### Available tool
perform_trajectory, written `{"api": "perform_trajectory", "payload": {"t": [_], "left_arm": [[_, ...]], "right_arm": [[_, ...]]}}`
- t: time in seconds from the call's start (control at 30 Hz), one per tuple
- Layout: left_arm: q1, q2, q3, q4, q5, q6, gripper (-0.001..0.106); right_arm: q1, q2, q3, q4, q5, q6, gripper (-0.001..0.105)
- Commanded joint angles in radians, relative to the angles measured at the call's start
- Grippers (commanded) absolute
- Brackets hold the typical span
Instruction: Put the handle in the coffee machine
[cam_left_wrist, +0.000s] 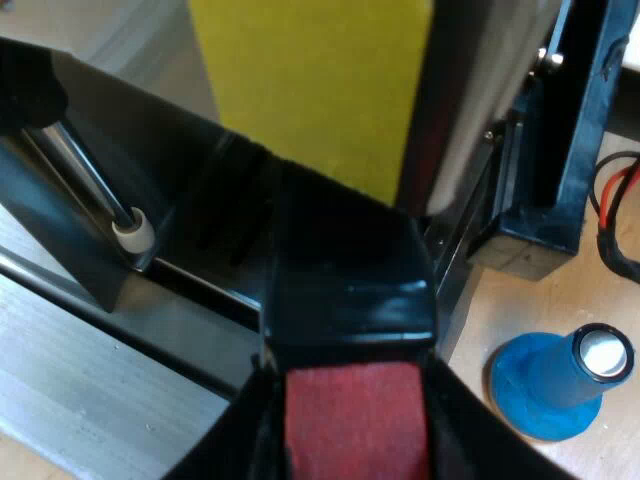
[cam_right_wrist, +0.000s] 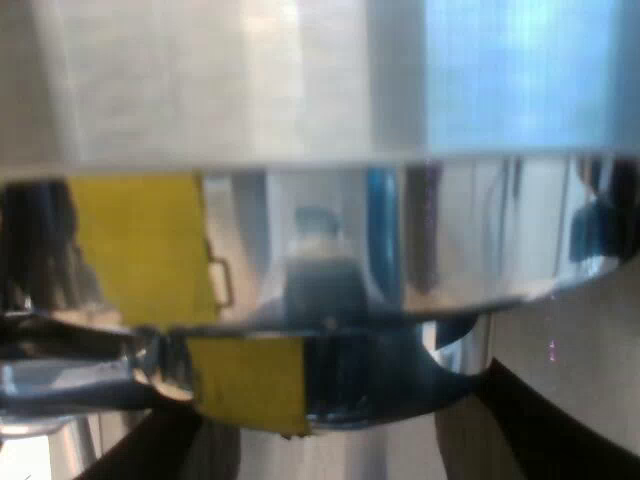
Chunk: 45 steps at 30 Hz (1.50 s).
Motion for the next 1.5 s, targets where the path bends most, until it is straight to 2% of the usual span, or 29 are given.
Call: {"api": "perform_trajectory", "payload": {"t": [0.03, 0.13, 0.17, 0.23, 0.27, 0.3, 0.33, 0.37, 0.5, 0.53, 0.6, 1.03, 1.2, 1.27, 1.33, 1.37, 1.4, 1.47, 1.5], "left_arm": [[0.0, -0.03, -0.037, -0.058, 0.082, -0.021, 0.0], [0.0, -0.03, -0.037, -0.058, 0.082, -0.021, 0.002], [0.0, -0.03, -0.037, -0.058, 0.082, -0.021, 0.006], [0.0, -0.03, -0.037, -0.058, 0.082, -0.021, 0.019], [0.0, -0.03, -0.037, -0.058, 0.082, -0.021, 0.03], [0.0, -0.03, -0.037, -0.058, 0.082, -0.021, 0.032], [0.0, -0.03, -0.037, -0.058, 0.082, -0.021, 0.048], [0.0, -0.03, -0.037, -0.058, 0.082, -0.021, 0.053], [0.0, -0.03, -0.037, -0.058, 0.082, -0.021, 0.059], [0.0, -0.03, -0.037, -0.058, 0.082, -0.021, 0.064], [0.0, -0.03, -0.037, -0.058, 0.082, -0.021, 0.067], [0.002, -0.03, -0.037, -0.053, 0.082, -0.021, 0.067], [0.062, -0.054, -0.037, -0.021, 0.101, -0.019, 0.067], [0.141, -0.075, -0.037, -0.028, 0.142, -0.019, 0.067], [0.158, -0.077, -0.037, -0.027, 0.148, -0.019, 0.067], [0.193, -0.077, -0.037, -0.027, 0.158, -0.019, 0.064], [0.193, -0.077, -0.037, -0.027, 0.158, -0.019, 0.064], [0.206, -0.077, -0.037, -0.031, 0.157, -0.019, 0.053], [0.207, -0.077, -0.04, -0.032, 0.157, -0.019, 0.052]], "right_arm": [[-0.008, -0.011, -0.014, -0.066, -0.01, -0.007, 0.047], [-0.008, -0.011, -0.014, -0.066, -0.01, -0.007, 0.047], [-0.008, -0.011, -0.014, -0.066, -0.01, -0.007, 0.047], [-0.008, -0.011, -0.014, -0.066, -0.01, -0.007, 0.047], [-0.008, -0.011, -0.014, -0.066, -0.01, -0.007, 0.047], [-0.008, -0.011, -0.014, -0.066, -0.01, -0.007, 0.047], [-0.008, -0.011, -0.014, -0.066, -0.01, -0.007, 0.047], [-0.008, -0.011, -0.014, -0.066, -0.01, -0.007, 0.047], [-0.008, -0.011, -0.014, -0.066, -0.01, -0.007, 0.047], [-0.008, -0.011, -0.014, -0.066, -0.01, -0.007, 0.047], [-0.008, -0.011, -0.014, -0.066, -0.01, -0.007, 0.047], [-0.008, -0.011, -0.014, -0.066, -0.01, -0.007, 0.047], [-0.008, -0.011, -0.014, -0.066, -0.01, -0.007, 0.047], [-0.008, -0.011, -0.014, -0.066, -0.01, -0.007, 0.047], [-0.008, -0.011, -0.014, -0.066, -0.01, -0.007, 0.047], [-0.008, -0.011, -0.014, -0.066, -0.01, -0.007, 0.047], [-0.008, -0.011, -0.014, -0.066, -0.01, -0.007, 0.047], [-0.008, -0.011, -0.014, -0.066, -0.01, -0.007, 0.047], [-0.008, -0.011, -0.014, -0.066, -0.01, -0.007, 0.047]]}}
